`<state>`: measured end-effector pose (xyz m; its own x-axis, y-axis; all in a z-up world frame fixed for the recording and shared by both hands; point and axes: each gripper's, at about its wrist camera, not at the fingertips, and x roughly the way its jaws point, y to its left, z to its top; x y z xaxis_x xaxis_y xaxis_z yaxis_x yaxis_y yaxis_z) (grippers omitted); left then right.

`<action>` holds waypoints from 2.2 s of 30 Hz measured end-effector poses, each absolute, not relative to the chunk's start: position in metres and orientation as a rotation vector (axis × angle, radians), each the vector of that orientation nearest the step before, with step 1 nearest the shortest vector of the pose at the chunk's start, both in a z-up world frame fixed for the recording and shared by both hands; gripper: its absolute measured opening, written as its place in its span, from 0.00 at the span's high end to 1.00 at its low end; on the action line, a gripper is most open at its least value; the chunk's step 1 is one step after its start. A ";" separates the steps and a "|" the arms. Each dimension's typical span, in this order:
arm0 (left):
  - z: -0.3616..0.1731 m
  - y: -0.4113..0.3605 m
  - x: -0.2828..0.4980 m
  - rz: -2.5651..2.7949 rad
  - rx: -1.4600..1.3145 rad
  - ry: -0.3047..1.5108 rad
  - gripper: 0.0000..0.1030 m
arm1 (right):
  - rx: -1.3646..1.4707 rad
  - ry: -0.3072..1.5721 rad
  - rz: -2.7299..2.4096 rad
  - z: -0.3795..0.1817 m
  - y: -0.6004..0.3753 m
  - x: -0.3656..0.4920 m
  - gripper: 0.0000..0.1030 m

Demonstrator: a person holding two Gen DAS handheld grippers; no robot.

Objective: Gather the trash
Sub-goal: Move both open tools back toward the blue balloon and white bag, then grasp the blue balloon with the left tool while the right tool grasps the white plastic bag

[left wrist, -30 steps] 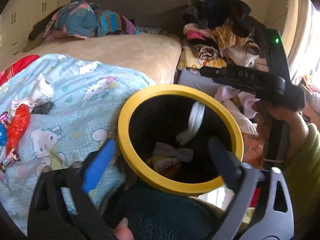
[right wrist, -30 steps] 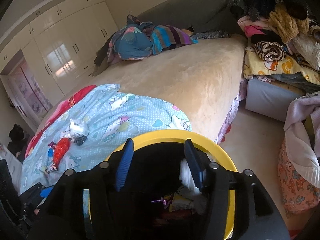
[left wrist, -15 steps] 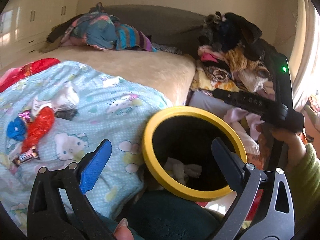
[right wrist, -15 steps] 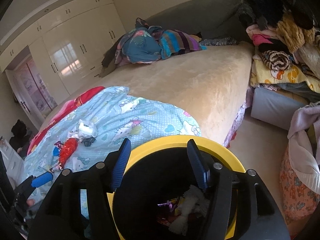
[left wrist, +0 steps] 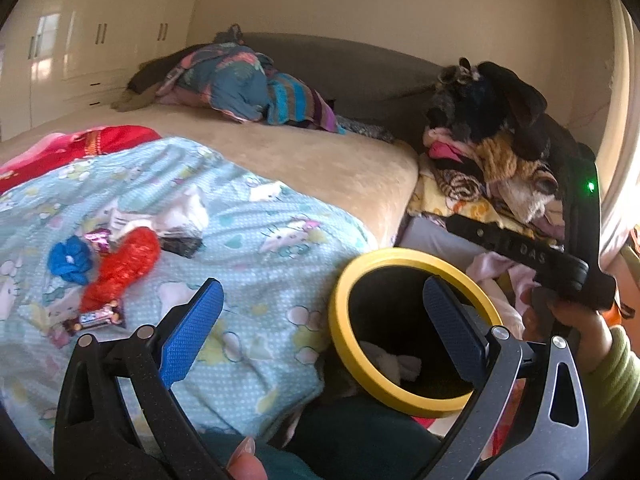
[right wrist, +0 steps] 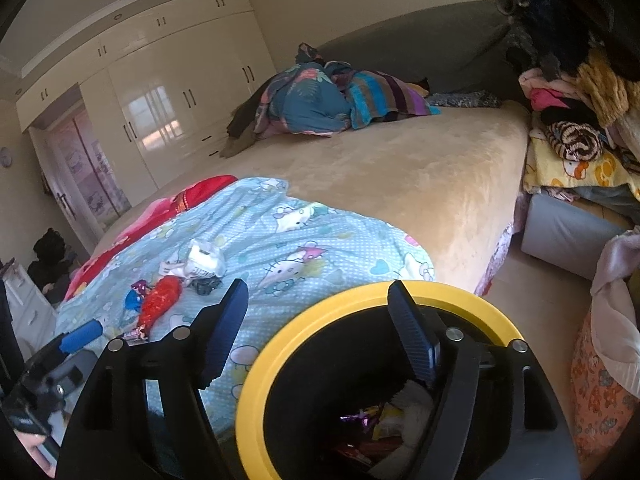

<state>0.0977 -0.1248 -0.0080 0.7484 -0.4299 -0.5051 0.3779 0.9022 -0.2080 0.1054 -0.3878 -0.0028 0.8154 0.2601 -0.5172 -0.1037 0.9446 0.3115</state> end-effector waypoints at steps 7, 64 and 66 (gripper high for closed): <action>0.000 -0.101 0.099 -0.386 -0.120 0.534 0.11 | 0.254 0.572 0.228 0.003 -0.369 0.104 0.30; -0.065 0.098 0.192 -0.024 -0.326 0.650 0.37 | 0.155 0.688 0.350 -0.039 -0.170 0.271 0.25; -0.072 0.099 0.201 -0.032 -0.331 0.674 0.41 | 0.150 0.698 0.353 -0.044 -0.166 0.279 0.25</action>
